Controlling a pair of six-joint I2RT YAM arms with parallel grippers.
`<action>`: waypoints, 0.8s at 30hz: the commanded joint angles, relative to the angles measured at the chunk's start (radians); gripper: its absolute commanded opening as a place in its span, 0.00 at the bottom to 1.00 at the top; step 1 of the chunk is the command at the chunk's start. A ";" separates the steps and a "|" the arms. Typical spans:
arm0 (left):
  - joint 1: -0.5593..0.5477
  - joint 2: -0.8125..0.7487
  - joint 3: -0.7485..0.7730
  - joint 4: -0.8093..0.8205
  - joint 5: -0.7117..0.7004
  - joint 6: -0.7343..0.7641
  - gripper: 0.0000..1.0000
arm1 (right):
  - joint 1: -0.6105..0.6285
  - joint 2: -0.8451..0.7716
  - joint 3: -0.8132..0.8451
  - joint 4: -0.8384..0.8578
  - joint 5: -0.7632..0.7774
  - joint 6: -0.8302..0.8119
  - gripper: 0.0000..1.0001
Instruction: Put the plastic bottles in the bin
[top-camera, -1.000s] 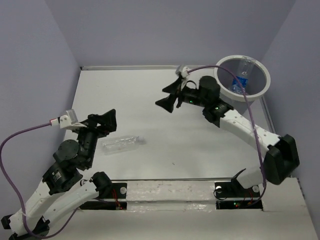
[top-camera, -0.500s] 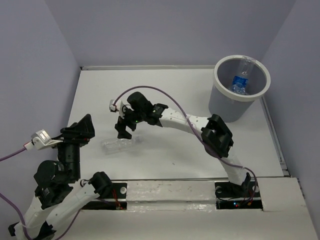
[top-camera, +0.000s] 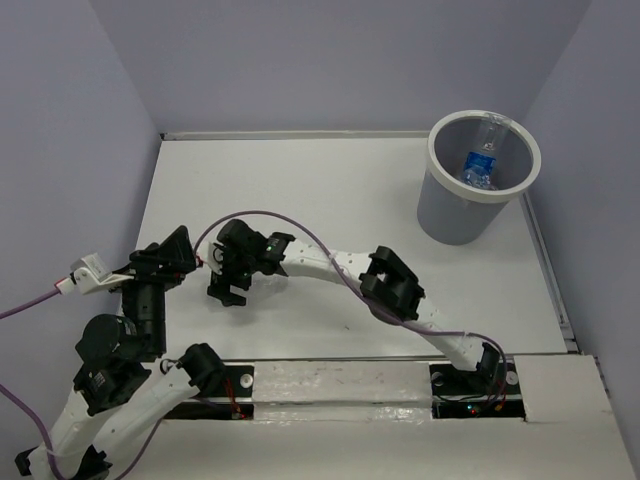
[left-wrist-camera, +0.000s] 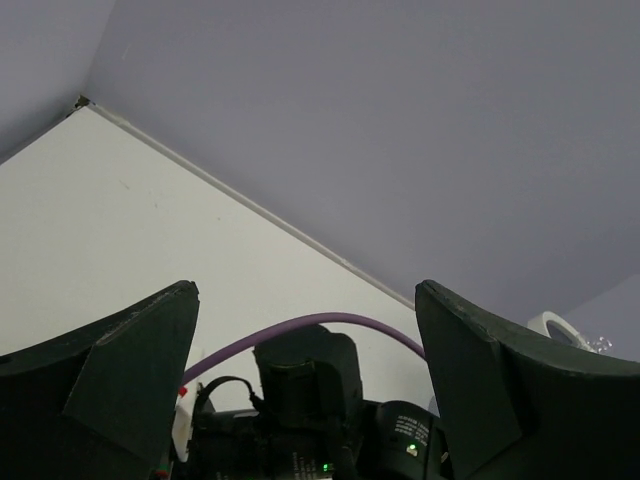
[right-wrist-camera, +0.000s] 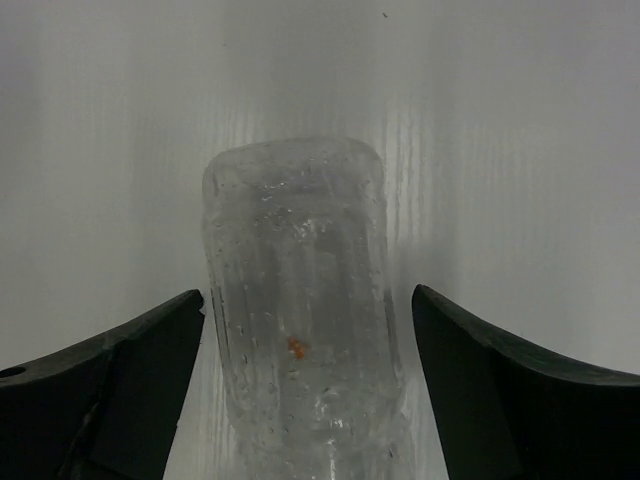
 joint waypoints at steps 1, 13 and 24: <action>0.020 0.014 -0.009 0.048 0.005 0.010 0.99 | 0.023 0.035 0.105 0.008 0.045 0.017 0.78; 0.044 0.029 -0.013 0.047 0.040 0.001 0.99 | -0.062 -0.333 -0.277 0.480 0.326 0.097 0.33; 0.066 0.066 -0.010 0.056 0.143 0.002 0.99 | -0.622 -1.020 -0.798 0.975 0.720 0.194 0.27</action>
